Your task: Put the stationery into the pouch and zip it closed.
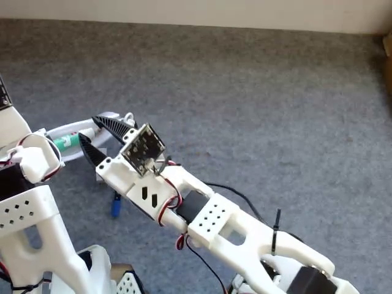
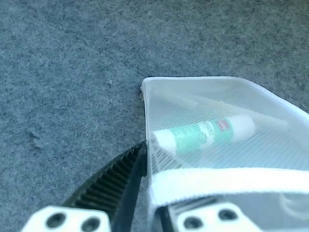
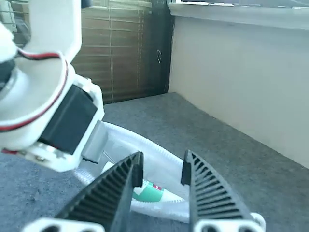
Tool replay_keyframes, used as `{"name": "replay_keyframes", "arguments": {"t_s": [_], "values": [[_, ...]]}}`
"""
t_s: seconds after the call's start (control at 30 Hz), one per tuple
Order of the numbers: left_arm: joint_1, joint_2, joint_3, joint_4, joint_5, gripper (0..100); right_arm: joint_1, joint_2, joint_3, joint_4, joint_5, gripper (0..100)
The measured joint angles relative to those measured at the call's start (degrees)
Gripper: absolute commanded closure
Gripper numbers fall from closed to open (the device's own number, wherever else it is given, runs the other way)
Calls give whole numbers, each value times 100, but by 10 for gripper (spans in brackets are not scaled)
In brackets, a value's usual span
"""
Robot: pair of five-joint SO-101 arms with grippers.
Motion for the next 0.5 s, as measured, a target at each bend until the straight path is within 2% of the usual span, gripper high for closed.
{"name": "replay_keyframes", "arguments": {"t_s": [0.13, 0.2, 0.33, 0.5], "values": [[-202, 0, 0, 0, 0, 989, 18, -79, -510, 888, -9, 871], [-396, 0, 0, 0, 9, 989, 79, -79, -800, 1354, -255, 871], [-633, 0, 0, 0, 9, 989, 475, -79, -1512, 2330, -941, 871], [-651, 0, 0, 0, 9, 989, 932, -79, -2347, 3525, -1108, 871]]}}
